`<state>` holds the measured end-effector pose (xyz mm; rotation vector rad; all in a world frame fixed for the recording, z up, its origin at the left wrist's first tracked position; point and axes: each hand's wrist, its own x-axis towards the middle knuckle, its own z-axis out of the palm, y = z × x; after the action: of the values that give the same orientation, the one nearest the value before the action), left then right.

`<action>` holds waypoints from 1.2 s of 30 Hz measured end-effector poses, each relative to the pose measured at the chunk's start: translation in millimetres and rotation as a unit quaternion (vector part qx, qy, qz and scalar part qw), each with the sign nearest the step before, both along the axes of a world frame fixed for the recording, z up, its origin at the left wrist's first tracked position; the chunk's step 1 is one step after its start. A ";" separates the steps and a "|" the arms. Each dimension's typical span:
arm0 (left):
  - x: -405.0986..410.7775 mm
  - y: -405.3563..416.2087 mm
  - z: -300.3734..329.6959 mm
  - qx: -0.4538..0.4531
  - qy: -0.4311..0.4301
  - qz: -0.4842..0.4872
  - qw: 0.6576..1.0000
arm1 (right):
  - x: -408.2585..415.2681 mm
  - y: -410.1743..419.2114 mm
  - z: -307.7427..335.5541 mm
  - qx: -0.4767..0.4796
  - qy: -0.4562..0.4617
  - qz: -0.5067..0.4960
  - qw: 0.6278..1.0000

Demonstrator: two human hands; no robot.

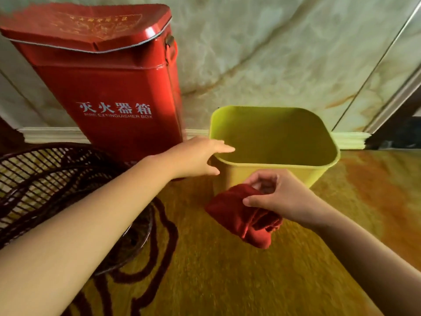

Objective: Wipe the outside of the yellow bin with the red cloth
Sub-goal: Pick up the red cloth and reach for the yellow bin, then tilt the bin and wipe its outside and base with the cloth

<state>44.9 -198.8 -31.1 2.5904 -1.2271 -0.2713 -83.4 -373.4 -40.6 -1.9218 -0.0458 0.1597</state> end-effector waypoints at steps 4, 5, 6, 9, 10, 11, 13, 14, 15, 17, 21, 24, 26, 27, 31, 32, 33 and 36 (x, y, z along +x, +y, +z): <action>10.0 -33.3 -10.0 0.068 0.007 -0.036 0.997 | -18.1 -24.8 -12.8 0.028 0.038 -0.105 0.993; 10.5 -36.1 -10.9 0.069 -0.003 -0.044 0.997 | -21.7 -29.7 -16.1 0.049 0.047 -0.126 0.990; 10.1 -37.8 -12.0 0.066 -0.011 -0.045 0.997 | -25.8 -34.6 -18.8 0.073 0.055 -0.145 0.985; 6.7 -42.8 -12.8 0.024 0.002 -0.036 0.999 | -38.8 -50.6 -23.0 0.125 0.065 -0.199 0.970; 5.8 -44.9 -9.1 0.000 0.015 -0.027 1.000 | -43.4 -55.9 -23.0 0.140 0.064 -0.218 0.964; 6.1 -47.4 -4.1 -0.031 0.028 -0.014 0.999 | -46.9 -60.9 -22.4 0.154 0.060 -0.236 0.958; 8.4 -52.7 6.4 -0.094 0.054 0.028 0.994 | -51.8 -71.9 -19.0 0.185 0.042 -0.265 0.945; 9.9 -54.2 9.1 -0.128 0.072 0.053 0.988 | -52.6 -77.2 -15.9 0.203 0.032 -0.279 0.938; 10.5 -54.3 10.4 -0.157 0.101 0.077 0.979 | -52.6 -82.6 -12.3 0.221 0.022 -0.293 0.930; 8.6 -50.2 12.1 -0.191 0.172 0.110 0.960 | -50.2 -93.6 -3.6 0.244 0.001 -0.318 0.916; 16.5 -33.9 20.8 -0.125 0.218 0.103 0.963 | -45.6 -114.2 12.6 0.251 -0.027 -0.358 0.899; 27.2 -28.7 27.9 -0.058 0.241 0.124 0.961 | -39.2 -127.7 31.1 0.239 -0.076 -0.389 0.886; 30.1 -27.8 25.9 -0.068 0.268 0.150 0.949 | -27.1 -129.4 48.1 0.216 -0.119 -0.398 0.883; 30.1 -26.9 24.4 -0.074 0.273 0.154 0.947 | -17.8 -127.0 56.0 0.208 -0.146 -0.398 0.881; 30.1 -23.4 20.7 -0.082 0.281 0.142 0.946 | 30.3 -87.7 62.4 0.131 -0.229 -0.407 0.874; 30.7 -23.7 20.4 -0.083 0.275 0.143 0.947 | 40.5 -71.8 53.7 0.090 -0.228 -0.390 0.888; 31.3 -24.1 20.1 -0.084 0.265 0.142 0.950 | 48.0 -55.4 38.4 0.047 -0.210 -0.358 0.909; 32.2 -22.6 18.3 -0.070 0.249 0.127 0.958 | 53.8 -12.2 -26.1 -0.088 -0.135 -0.280 0.946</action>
<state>77.1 -221.5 -12.7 2.3178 -0.7024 -0.7015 -29.6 -385.6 -66.7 -2.0447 0.3415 -0.4965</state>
